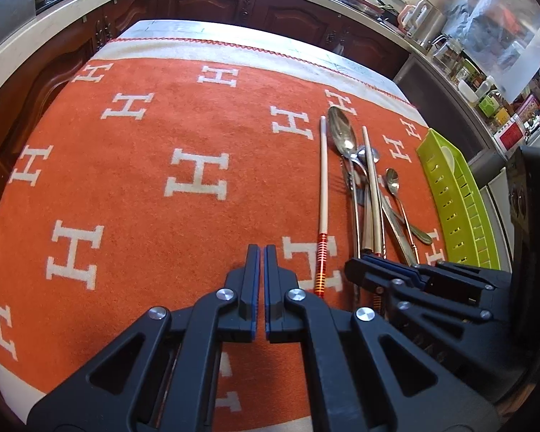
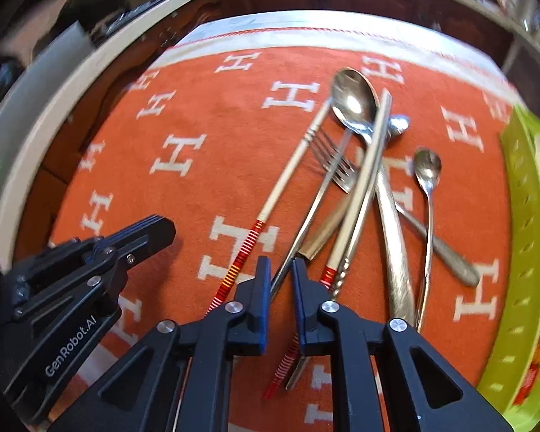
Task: Organize utensils
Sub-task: 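Close the right tool on a chopstick while the left tool grasps a red-banded chopstick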
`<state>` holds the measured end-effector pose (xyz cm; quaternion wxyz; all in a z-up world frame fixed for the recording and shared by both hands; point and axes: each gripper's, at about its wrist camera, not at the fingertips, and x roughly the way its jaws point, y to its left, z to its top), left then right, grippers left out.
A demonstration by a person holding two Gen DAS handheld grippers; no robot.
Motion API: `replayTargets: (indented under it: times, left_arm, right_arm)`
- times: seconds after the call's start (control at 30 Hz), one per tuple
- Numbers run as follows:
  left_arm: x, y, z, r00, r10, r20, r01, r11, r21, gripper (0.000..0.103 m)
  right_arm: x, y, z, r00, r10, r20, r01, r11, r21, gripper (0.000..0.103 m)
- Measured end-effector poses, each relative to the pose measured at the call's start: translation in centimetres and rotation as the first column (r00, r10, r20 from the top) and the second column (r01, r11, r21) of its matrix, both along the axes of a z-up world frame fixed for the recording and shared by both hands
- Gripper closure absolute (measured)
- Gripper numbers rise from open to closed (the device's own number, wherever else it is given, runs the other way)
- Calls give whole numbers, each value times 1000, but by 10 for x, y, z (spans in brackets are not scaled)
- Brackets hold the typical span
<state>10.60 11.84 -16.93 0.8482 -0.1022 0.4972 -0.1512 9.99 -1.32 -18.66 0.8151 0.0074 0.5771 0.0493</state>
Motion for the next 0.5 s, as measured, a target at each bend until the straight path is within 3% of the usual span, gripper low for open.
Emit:
replayTargets:
  times: [0.2, 0.5]
  left_arm:
    - [9, -13, 4, 999, -48, -13, 47, 999, -27, 103]
    - [26, -56, 4, 987, -153, -41, 153, 988, -4, 103]
  right_arm:
    - [-6, -31, 3, 997, -69, -21, 71, 986, 150, 99]
    - [-17, -59, 23, 992, -120, 33, 108, 961, 253, 99]
